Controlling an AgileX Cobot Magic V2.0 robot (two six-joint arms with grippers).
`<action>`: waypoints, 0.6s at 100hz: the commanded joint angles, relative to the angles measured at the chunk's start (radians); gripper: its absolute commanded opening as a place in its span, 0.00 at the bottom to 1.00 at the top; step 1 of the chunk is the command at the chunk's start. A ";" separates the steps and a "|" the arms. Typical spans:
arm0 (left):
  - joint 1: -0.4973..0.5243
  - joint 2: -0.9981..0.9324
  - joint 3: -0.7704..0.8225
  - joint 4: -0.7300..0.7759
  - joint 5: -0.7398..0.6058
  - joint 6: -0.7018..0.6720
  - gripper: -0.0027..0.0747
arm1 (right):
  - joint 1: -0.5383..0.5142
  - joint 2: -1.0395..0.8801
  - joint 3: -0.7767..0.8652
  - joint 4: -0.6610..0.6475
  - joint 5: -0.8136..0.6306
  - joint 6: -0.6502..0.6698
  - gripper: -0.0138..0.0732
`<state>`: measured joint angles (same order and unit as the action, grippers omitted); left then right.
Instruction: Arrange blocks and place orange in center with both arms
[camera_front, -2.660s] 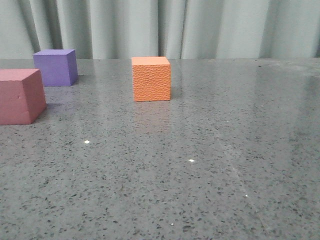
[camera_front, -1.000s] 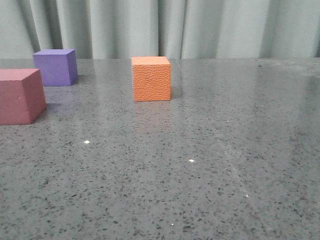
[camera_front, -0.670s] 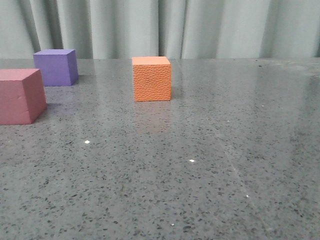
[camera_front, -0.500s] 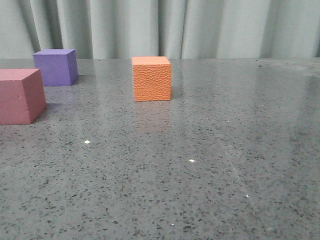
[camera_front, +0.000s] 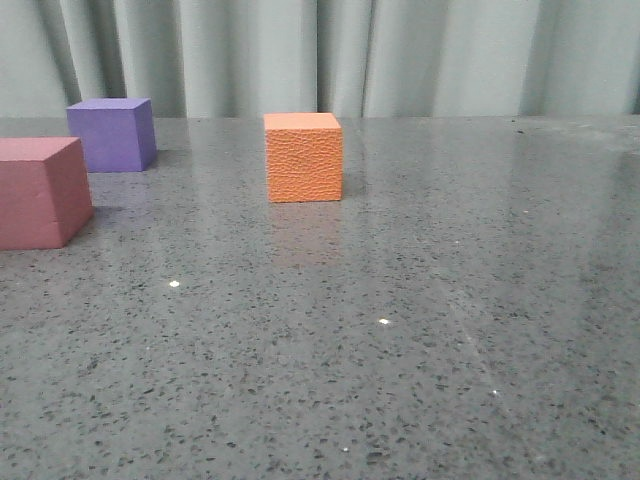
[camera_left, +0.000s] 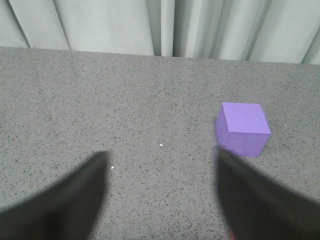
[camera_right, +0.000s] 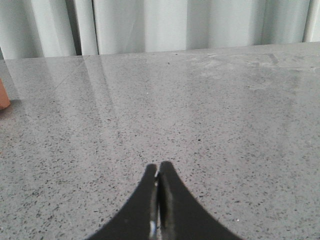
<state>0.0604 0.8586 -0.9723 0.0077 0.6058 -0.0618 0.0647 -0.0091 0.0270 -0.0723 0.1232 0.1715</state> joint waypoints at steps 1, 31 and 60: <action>0.002 -0.004 -0.036 -0.008 -0.076 0.007 0.93 | -0.003 -0.026 -0.013 -0.014 -0.086 -0.013 0.08; -0.136 0.022 -0.092 -0.057 -0.042 0.008 0.86 | -0.003 -0.026 -0.013 -0.014 -0.086 -0.013 0.08; -0.444 0.282 -0.271 0.001 -0.096 -0.177 0.86 | -0.003 -0.026 -0.013 -0.014 -0.086 -0.013 0.08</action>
<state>-0.2966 1.0550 -1.1626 -0.0345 0.6043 -0.1411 0.0647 -0.0091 0.0270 -0.0723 0.1232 0.1699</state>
